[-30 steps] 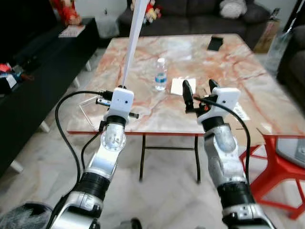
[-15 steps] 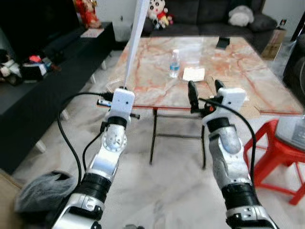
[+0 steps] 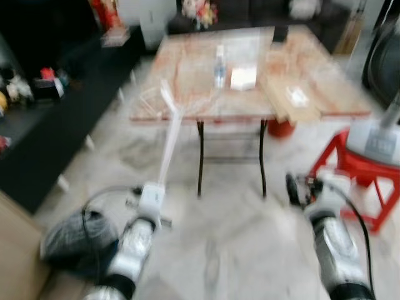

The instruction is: Picking trash to rubbish bin

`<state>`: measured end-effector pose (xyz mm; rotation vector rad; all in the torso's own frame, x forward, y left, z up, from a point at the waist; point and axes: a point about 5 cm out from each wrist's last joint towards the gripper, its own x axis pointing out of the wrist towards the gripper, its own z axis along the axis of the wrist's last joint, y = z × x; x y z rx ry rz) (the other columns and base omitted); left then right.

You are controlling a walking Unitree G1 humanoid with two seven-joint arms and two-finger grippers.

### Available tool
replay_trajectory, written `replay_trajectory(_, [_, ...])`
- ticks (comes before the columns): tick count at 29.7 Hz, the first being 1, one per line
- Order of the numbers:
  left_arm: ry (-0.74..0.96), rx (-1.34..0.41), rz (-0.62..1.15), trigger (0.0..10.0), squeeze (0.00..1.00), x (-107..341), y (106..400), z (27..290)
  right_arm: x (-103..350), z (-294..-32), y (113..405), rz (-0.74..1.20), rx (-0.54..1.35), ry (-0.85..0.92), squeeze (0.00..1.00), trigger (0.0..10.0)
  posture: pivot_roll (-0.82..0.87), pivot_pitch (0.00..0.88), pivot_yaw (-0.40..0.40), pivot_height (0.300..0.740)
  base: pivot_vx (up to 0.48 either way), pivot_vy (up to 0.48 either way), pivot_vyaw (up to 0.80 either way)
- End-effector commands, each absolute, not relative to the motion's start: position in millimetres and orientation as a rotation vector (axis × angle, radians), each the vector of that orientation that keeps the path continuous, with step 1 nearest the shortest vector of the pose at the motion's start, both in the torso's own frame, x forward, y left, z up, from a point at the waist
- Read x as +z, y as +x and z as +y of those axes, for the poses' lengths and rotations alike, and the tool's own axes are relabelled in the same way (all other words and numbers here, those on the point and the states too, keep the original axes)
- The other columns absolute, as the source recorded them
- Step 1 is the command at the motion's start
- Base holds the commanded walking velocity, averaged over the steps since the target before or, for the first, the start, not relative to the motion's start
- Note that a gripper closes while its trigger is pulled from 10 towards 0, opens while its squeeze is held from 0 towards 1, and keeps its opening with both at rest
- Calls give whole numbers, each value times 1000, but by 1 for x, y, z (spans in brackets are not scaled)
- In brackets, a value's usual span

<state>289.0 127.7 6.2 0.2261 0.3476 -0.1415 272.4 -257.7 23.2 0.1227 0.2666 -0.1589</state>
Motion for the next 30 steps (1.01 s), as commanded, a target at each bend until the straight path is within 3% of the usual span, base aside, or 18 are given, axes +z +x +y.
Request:
replay_trajectory(1, [212, -115, 465, 10000, 0, -14, 274, 141, 1, -263, 255, 373, -201, 141, 0, 10000, -192, 74, 75, 740, 0, 0, 0])
replay_trajectory(5, [207, -96, 662, 10000, 0, -49, 239, 154, -35, -271, 215, 575, -295, 142, 0, 10000, -189, 73, 85, 740, 0, 0, 0])
replay_trajectory(8, [208, -95, 730, 10000, 0, -60, 223, 158, -45, -271, 202, 625, -326, 182, 0, 10000, -195, 68, 86, 740, 0, 0, 0])
replay_trajectory(10, [199, -50, 885, 10000, 0, -81, 189, 170, -64, -272, 171, 754, -359, 163, 0, 10000, -193, 55, 86, 740, 0, 0, 0])
replay_trajectory(13, [191, -9, 970, 10000, 0, -91, 168, 178, -71, -272, 157, 802, -366, 161, 0, 10000, -201, 51, 86, 740, 0, 0, 329])
replay_trajectory(20, [166, 14, 979, 10000, 0, -94, 159, 180, -76, -275, 143, 842, -394, 157, 0, 10000, -191, 42, 78, 740, 0, 0, 737])
replay_trajectory(30, [159, 11, 940, 10000, 0, -88, 175, 175, -72, -273, 156, 824, -370, 139, 0, 10000, -180, 55, 59, 740, 0, 0, 769])
